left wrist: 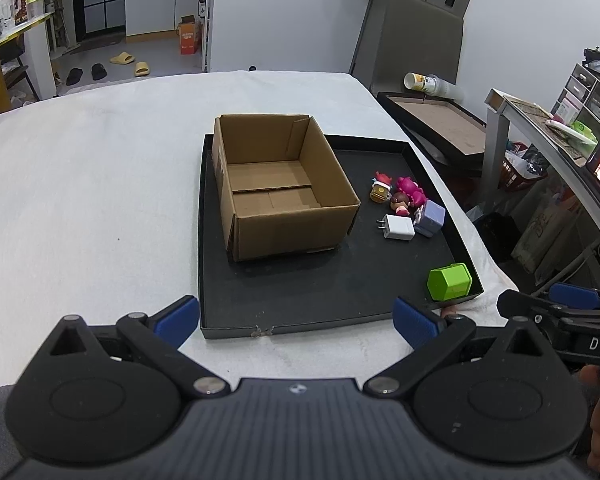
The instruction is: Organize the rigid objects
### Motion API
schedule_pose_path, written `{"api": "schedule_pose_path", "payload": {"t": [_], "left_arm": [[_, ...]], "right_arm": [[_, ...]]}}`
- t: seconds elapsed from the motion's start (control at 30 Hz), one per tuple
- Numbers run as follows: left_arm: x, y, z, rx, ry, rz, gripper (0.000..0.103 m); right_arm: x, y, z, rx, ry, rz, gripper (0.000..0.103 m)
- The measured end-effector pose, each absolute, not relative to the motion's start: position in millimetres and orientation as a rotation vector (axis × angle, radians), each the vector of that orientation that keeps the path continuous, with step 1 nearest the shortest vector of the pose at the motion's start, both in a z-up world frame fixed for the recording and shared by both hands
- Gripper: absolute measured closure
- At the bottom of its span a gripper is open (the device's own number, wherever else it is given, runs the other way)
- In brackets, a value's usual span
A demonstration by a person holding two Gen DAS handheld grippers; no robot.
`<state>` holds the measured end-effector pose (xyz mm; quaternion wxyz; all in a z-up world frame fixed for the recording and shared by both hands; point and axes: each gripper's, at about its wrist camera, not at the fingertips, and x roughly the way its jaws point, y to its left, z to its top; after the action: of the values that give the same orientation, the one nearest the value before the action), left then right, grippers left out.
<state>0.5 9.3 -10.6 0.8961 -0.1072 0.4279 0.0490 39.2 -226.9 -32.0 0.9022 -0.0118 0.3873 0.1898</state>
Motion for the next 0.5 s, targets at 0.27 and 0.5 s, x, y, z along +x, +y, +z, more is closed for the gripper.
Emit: {"api": "schedule_pose_path", "payload": {"t": [0.27, 0.5], "left_arm": [[-0.8, 12.0, -9.7, -0.222, 0.883, 0.104, 0.001], [-0.2, 18.5, -7.7, -0.222, 0.884, 0.111, 0.001]], "right_arm": [[36.6, -225.1, -30.8, -0.031, 0.792, 0.397, 0.0], [36.9, -224.6, -29.9, -0.049, 0.783, 0.382, 0.0]]}}
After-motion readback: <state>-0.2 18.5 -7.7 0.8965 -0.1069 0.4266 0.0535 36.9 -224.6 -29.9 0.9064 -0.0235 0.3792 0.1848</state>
